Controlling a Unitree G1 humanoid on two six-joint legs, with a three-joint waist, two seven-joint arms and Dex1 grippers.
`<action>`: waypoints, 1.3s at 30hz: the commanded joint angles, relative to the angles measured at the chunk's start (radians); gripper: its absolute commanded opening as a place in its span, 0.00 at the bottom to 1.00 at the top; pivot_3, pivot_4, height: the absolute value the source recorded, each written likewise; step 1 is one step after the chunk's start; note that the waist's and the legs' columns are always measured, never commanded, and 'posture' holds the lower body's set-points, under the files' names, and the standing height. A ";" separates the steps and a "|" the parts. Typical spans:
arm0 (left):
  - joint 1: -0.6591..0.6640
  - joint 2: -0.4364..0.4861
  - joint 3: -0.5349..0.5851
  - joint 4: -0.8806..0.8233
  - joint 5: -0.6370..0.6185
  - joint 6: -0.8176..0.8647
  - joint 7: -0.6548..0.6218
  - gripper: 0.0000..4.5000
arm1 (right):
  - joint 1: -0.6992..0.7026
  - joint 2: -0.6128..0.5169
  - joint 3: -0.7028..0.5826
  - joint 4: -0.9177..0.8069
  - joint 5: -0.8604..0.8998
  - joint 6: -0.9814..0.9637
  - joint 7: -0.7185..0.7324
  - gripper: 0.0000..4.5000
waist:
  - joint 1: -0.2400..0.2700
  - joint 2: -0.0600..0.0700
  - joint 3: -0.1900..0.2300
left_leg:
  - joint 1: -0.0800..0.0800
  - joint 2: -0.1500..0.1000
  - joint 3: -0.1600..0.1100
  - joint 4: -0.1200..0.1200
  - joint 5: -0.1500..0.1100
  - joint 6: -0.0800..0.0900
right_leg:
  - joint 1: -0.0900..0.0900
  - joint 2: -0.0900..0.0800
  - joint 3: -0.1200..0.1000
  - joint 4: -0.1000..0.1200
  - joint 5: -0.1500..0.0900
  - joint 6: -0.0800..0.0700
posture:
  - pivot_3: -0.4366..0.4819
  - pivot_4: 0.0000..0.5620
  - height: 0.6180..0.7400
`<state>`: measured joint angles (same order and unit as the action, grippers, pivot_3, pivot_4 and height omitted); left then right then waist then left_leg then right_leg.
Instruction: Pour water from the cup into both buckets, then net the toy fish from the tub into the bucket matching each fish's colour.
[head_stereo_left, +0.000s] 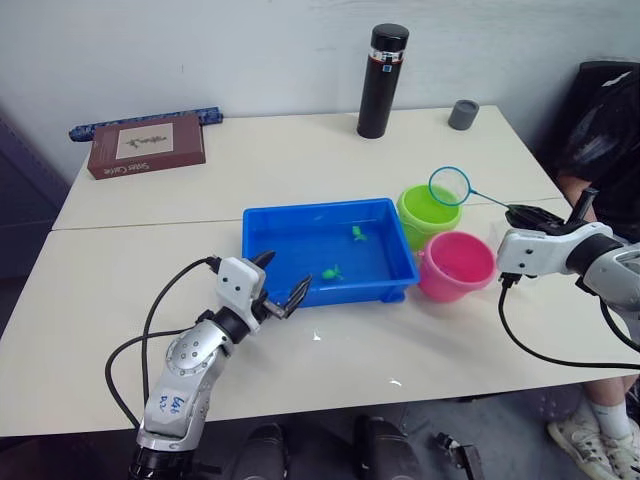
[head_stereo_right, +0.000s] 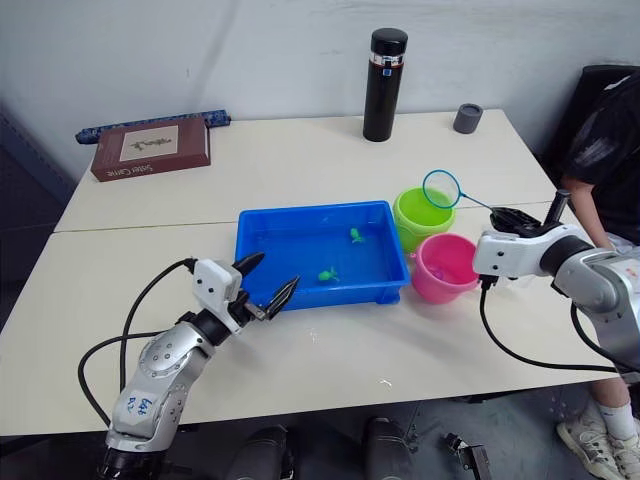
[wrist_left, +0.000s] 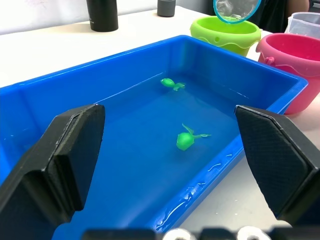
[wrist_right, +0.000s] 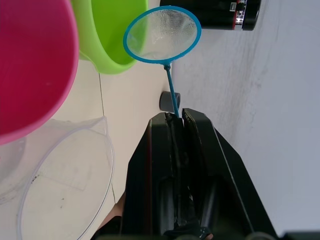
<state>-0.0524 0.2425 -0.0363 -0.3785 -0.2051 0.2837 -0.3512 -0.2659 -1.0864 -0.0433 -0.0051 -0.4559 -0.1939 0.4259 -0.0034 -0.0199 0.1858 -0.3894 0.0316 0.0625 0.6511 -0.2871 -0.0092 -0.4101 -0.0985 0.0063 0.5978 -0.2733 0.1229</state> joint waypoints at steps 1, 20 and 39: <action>-0.012 -0.004 -0.004 -0.017 0.001 -0.015 0.001 0.99 | -0.057 0.025 -0.045 -0.001 0.037 0.049 0.007 0.00 | -0.003 0.000 0.000 | 0.000 0.000 0.000 0.000 0.000 0.000 | 0.000 0.000 0.000 0.000 0.000 0.000 | 0.48 0.27 1.00; 0.013 -0.009 -0.008 -0.048 0.008 0.003 0.032 0.99 | -0.376 0.381 -0.164 -0.596 0.896 1.558 0.258 0.00 | 0.003 0.000 0.000 | -0.001 0.000 -0.011 0.000 0.000 0.001 | -0.001 -0.005 -0.002 0.004 -0.001 -0.001 | 0.48 0.27 1.00; 0.033 -0.008 -0.002 -0.069 0.015 0.000 0.041 0.99 | -0.204 0.565 -0.156 -0.652 0.979 1.722 0.079 0.00 | 0.000 0.000 0.000 | -0.001 0.000 -0.011 0.000 0.000 0.001 | -0.001 -0.002 -0.003 0.004 -0.001 -0.002 | 0.48 0.27 1.00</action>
<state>-0.0262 0.2303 -0.0469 -0.3904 -0.1920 0.2952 -0.3146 -0.4648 -0.5262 -0.1770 -0.6496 0.5140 1.5245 0.5195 -0.0035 -0.0200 0.1858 -0.3906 0.0312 0.0513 0.6511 -0.2873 -0.0082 -0.4112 -0.1004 0.0036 0.6017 -0.2741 0.1213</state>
